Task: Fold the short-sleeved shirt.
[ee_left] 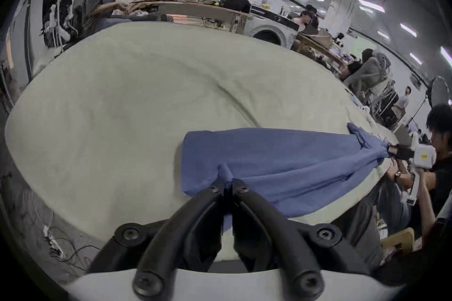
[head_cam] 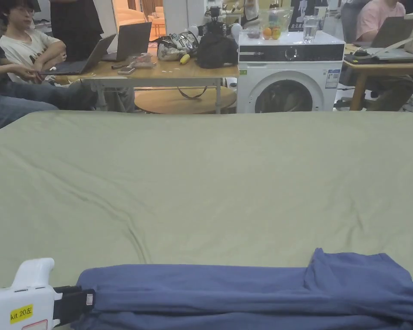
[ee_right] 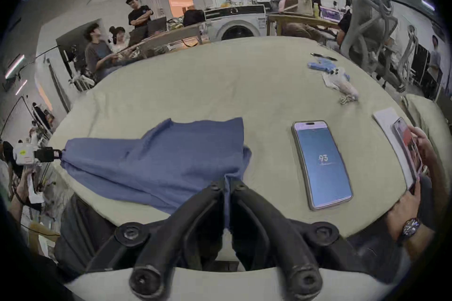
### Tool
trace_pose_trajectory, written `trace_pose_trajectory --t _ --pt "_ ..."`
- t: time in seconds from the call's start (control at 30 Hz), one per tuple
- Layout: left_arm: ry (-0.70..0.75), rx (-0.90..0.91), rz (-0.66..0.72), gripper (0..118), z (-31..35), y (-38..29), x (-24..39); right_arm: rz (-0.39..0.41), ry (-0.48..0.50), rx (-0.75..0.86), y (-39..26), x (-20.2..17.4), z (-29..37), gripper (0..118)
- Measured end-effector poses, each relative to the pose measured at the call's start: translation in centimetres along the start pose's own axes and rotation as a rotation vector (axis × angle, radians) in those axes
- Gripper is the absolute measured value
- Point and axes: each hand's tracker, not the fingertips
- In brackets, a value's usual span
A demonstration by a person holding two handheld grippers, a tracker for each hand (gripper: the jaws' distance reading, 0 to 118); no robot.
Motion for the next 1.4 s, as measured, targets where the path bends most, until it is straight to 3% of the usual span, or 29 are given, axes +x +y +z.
trace_pose_trajectory --t 0.03,0.07,0.17,0.37,0.5,0.57,0.6,0.7,0.73,0.93,1.0,1.03,1.1,1.13,1.3,1.4 --pt "-0.009 0.015 0.01 81 0.0 -0.1 -0.4 0.017 -0.005 0.001 -0.1 -0.2 0.0 57" --pt "-0.016 0.054 0.006 85 0.5 0.0 -0.2 0.035 -0.014 0.014 -0.3 -0.5 0.2 58" --pt "-0.024 0.191 -0.059 85 2.9 1.6 1.9 0.086 0.0 0.125 1.1 -1.9 1.9 58" --pt "-0.088 0.476 -0.159 85 6.3 6.6 8.7 0.07 0.085 0.38 6.4 -7.9 4.3 58" --pt "-0.039 0.591 -0.254 85 6.5 7.3 12.9 0.054 0.144 0.447 7.9 -11.2 3.2 58" --pt "-0.075 0.58 -0.228 84 5.9 7.1 13.8 0.051 0.137 0.443 7.9 -12.9 2.3 58" --pt "-0.111 0.574 -0.209 76 5.7 7.0 14.0 0.05 0.142 0.439 7.9 -13.5 1.9 55" --pt "-0.124 0.555 -0.18 1 5.3 6.5 14.4 0.061 0.16 0.42 6.9 -15.2 0.9 5" --pt "-0.111 0.549 -0.179 0 5.1 6.3 14.4 0.065 0.15 0.416 6.6 -15.6 0.6 0" --pt "-0.123 0.527 -0.154 0 6.1 5.6 12.3 0.151 0.109 0.398 5.5 -16.8 0.1 0" --pt "-0.144 0.502 -0.084 0 6.8 5.9 10.4 0.163 0.097 0.402 5.5 -16.9 0.1 0" --pt "-0.186 0.482 -0.032 25 6.9 6.0 9.0 0.162 0.106 0.401 5.6 -16.7 0.1 0" --pt "-0.252 0.434 0.103 93 6.8 5.7 5.1 0.15 0.136 0.396 5.5 -16.5 0.7 0" --pt "-0.252 0.395 0.162 99 6.5 5.4 3.3 0.149 0.151 0.394 5.3 -16.3 0.8 0" --pt "-0.25 0.201 0.402 99 2.3 1.7 -4.8 0.133 0.243 0.298 3.9 -15.1 1.2 0" --pt "-0.281 0.155 0.581 99 -1.1 -0.1 -6.8 0.109 0.238 0.274 3.3 -14.5 1.1 0"
